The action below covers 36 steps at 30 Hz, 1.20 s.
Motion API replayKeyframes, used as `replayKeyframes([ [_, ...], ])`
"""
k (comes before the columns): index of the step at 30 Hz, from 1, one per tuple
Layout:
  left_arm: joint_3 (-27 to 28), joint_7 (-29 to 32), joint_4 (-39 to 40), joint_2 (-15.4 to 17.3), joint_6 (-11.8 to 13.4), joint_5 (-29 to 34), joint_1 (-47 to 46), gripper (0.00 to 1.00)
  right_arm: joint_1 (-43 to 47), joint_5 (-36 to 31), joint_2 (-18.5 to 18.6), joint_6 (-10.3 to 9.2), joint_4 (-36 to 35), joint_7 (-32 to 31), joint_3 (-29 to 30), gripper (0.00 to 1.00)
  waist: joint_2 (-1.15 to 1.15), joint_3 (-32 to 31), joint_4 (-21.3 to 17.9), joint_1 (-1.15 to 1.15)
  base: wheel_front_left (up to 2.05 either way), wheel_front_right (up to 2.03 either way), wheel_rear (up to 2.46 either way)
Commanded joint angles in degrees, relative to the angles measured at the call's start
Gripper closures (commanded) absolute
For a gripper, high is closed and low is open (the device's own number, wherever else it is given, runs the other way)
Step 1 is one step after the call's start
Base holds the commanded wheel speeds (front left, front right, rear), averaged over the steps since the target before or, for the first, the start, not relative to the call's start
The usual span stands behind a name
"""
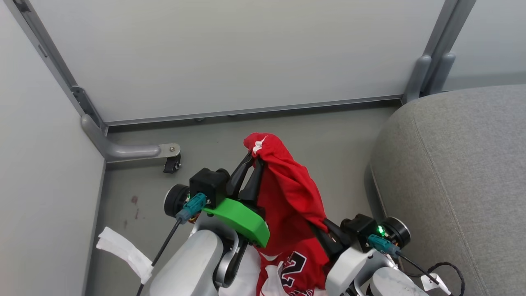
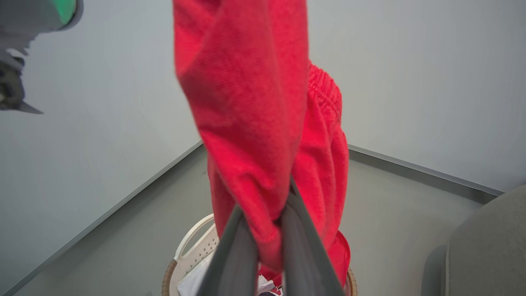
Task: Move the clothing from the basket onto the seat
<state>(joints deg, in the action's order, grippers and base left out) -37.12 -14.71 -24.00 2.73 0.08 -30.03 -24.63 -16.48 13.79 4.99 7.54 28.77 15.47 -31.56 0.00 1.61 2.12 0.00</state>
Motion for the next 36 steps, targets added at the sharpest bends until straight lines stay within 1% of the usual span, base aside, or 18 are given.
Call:
replayKeyframes([
  [1, 1.73, -0.81, 0.89, 0.35, 0.84, 0.28, -0.55, 0.00, 2.21, -0.54, 0.83, -0.10, 0.08, -0.56, 0.82, 1.00, 0.00, 0.03, -0.73, 0.00, 0.00, 0.00, 0.00],
  [4, 2.60, -0.43, 0.70, 0.37, 1.05, 1.39, 0.29, 0.00, 2.16, -0.81, 0.24, -0.09, -2.54, -0.25, 2.31, 1.00, 0.00, 0.19, -2.19, 0.00, 0.00, 0.00, 0.00],
  [8, 4.98, -0.44, 0.47, 0.47, 0.83, 3.86, 1.75, 0.00, 2.58, -1.36, -0.36, -0.09, -6.21, -0.25, 4.36, 1.00, 0.00, 0.57, -5.40, 0.00, 0.00, 0.00, 0.00],
  [19, 12.53, -0.45, 0.89, 0.65, -2.00, 8.81, 4.56, 0.00, 4.10, -2.09, -0.71, -0.09, -12.95, -0.25, 9.23, 1.00, 0.00, 3.03, -18.76, 0.00, 0.00, 0.00, 0.00],
  [24, 14.76, -0.45, 0.69, 0.48, -3.21, 10.49, 5.07, 0.00, 4.55, -2.01, -0.70, -0.09, -14.69, -0.25, 11.25, 1.00, 0.00, 4.02, -24.82, 0.00, 0.00, 0.00, 0.00],
  [30, 16.59, -0.46, 0.66, 0.38, -4.25, 11.79, 4.66, 0.00, 5.03, -2.32, -1.06, -0.09, -16.72, -0.26, 13.54, 1.00, 0.00, 5.26, -30.96, 0.00, 0.00, 0.00, 0.00],
  [34, 15.81, -0.45, 0.20, 0.35, -5.09, 12.35, 3.42, 0.00, 5.71, -3.13, -1.01, -0.09, -18.54, -0.25, 16.50, 1.00, 0.00, 6.30, -32.01, 0.00, 0.00, 0.00, 0.00],
  [36, 15.09, -0.45, 0.30, 0.33, -5.51, 11.68, 2.99, 0.00, 5.72, -3.76, -0.52, -0.09, -19.61, -0.25, 17.90, 1.00, 0.00, 6.81, -32.28, 0.00, 0.00, 0.00, 0.00],
])
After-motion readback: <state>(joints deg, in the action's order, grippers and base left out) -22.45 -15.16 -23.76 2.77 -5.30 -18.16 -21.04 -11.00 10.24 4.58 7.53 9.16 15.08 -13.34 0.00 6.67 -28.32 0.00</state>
